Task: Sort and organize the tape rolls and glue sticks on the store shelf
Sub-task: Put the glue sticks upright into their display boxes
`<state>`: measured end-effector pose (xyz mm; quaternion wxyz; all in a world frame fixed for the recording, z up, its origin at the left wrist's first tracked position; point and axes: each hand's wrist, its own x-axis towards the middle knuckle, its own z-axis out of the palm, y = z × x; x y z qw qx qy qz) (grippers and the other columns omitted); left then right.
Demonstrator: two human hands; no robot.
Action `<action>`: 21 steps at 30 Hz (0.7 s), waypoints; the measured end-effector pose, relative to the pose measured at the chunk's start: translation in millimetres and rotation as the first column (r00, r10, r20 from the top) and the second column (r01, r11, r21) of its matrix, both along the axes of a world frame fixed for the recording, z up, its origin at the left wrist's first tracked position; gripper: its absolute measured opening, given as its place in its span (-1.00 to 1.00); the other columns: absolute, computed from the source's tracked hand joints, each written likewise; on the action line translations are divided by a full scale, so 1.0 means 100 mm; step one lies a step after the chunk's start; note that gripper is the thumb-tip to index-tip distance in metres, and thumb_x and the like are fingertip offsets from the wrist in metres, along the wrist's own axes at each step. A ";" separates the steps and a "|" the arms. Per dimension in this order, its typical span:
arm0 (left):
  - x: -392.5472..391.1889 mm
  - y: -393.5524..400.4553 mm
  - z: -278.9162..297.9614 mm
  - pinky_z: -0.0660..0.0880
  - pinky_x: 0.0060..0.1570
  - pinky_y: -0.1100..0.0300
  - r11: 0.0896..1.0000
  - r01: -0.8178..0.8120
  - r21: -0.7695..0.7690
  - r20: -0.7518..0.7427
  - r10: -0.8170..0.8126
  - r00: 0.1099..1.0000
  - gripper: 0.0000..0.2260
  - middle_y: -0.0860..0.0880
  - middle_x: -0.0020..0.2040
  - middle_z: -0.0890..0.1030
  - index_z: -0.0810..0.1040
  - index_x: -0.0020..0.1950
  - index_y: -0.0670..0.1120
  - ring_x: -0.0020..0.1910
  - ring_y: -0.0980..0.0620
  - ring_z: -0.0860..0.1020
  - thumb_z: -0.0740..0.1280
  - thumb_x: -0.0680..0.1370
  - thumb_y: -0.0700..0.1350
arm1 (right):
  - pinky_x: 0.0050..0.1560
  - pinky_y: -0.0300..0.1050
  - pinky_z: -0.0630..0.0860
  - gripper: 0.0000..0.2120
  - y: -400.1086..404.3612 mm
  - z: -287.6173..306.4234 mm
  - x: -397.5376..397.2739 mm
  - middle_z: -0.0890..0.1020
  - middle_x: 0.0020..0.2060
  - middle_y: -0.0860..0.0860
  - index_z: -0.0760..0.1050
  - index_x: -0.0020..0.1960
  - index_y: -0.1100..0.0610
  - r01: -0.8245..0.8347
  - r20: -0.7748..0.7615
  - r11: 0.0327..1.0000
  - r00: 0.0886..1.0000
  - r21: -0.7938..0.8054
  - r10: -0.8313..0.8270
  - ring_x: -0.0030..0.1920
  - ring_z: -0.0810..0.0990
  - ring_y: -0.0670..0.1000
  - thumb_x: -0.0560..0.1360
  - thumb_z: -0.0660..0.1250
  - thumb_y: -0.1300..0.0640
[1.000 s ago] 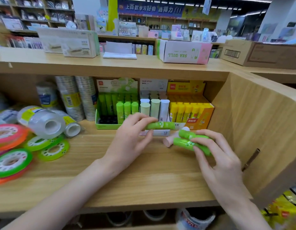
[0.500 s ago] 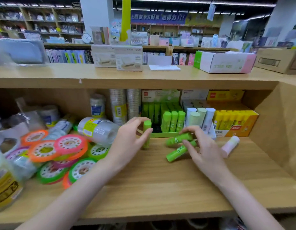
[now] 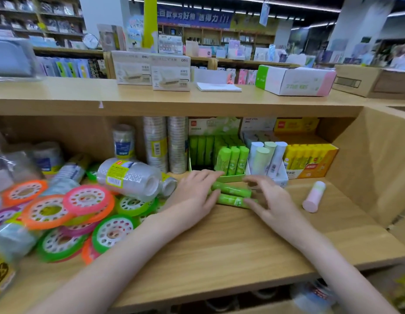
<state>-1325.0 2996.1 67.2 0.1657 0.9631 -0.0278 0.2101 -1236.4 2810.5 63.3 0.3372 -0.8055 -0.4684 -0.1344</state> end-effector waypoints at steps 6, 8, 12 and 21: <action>0.12 -0.10 0.00 0.11 0.30 0.10 0.971 0.073 0.226 -0.055 -0.062 0.997 -0.48 0.05 0.28 0.46 0.44 0.32 0.07 0.29 0.01 0.34 -0.03 0.50 0.25 | 0.06 0.06 0.34 -0.88 -0.56 0.11 0.21 0.53 0.07 0.14 0.57 0.01 0.08 0.653 0.187 0.749 0.754 -0.113 -0.629 0.10 0.40 0.25 0.47 0.34 0.14; 0.18 -0.15 -0.02 0.20 0.25 0.07 0.964 0.096 0.246 -0.049 -0.086 0.995 -0.45 0.02 0.21 0.50 0.50 0.26 0.05 0.23 -0.03 0.40 -0.05 0.48 0.27 | 0.09 -0.01 0.25 -0.81 -0.69 0.08 0.27 0.53 0.10 0.11 0.55 0.06 0.02 0.654 0.144 0.626 0.732 -0.426 -0.666 0.16 0.38 0.21 0.49 0.29 0.00; 0.22 -0.12 -0.07 0.28 0.18 0.12 0.970 0.097 0.221 -0.053 -0.088 0.995 -0.46 0.04 0.20 0.50 0.48 0.28 0.04 0.20 0.00 0.41 -0.04 0.50 0.25 | -0.06 -0.14 0.27 -0.85 -0.70 0.12 0.11 0.44 -0.12 -0.08 0.47 -0.16 0.02 0.414 -0.019 0.862 0.899 -0.293 -0.439 -0.07 0.50 -0.01 0.38 0.41 0.21; 0.21 -0.11 -0.16 0.43 0.05 0.11 0.970 0.032 0.241 0.090 -0.055 0.994 -0.65 0.04 0.08 0.55 0.55 0.17 0.02 0.07 0.00 0.49 0.11 0.53 0.13 | -0.10 -0.24 0.52 -0.63 -0.47 0.27 0.01 0.57 0.03 -0.02 0.44 0.07 0.03 0.081 -0.586 0.952 0.802 0.296 0.114 -0.08 0.59 -0.21 0.45 0.25 0.46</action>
